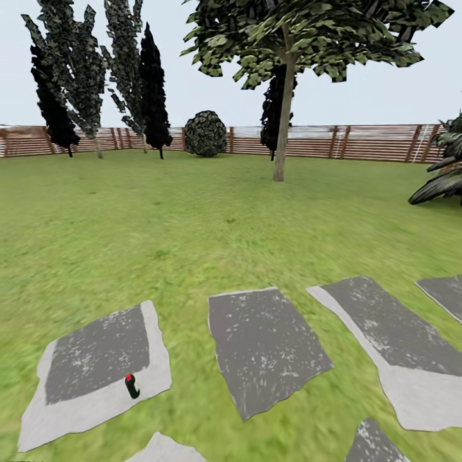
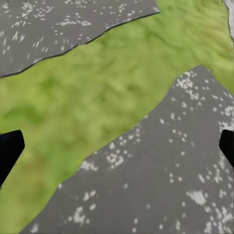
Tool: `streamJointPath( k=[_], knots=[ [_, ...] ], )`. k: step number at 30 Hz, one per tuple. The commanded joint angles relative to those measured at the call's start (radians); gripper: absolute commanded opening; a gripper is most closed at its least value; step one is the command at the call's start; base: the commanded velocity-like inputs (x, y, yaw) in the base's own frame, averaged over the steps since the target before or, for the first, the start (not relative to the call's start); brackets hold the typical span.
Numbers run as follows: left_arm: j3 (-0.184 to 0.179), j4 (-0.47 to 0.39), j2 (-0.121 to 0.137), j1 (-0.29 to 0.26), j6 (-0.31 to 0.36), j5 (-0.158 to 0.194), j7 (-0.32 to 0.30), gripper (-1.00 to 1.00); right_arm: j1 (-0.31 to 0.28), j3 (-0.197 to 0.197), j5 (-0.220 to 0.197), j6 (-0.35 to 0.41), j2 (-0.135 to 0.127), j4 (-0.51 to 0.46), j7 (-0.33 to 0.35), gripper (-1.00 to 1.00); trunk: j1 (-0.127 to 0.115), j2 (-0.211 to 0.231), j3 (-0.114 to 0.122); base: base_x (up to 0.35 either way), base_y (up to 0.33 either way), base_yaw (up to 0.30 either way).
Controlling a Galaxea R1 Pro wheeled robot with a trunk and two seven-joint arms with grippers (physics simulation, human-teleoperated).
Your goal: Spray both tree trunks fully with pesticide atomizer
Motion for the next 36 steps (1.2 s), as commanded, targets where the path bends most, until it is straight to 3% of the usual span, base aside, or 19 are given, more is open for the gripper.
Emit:
streamJointPath(
  k=[1,21,36],
  knots=[
    [0.0,0.0,0.0,0.0,0.0,0.0,0.0,1.0,0.0,0.0,0.0,0.0,0.0,0.0,0.0,1.0,0.0,0.0,0.0,0.243,-0.234,0.278],
    [0.0,0.0,0.002,0.0,-0.001,0.003,0.0,1.0,0.0,-0.001,0.0,0.0,-0.001,0.0,0.0,1.0,0.0,0.0,0.0,0.243,-0.224,0.278],
    [-0.001,0.0,0.001,-0.002,0.0,0.002,-0.001,1.0,0.0,-0.001,0.0,-0.001,0.0,-0.001,-0.003,1.0,0.0,0.0,0.0,0.181,-0.09,0.278]
  ],
)
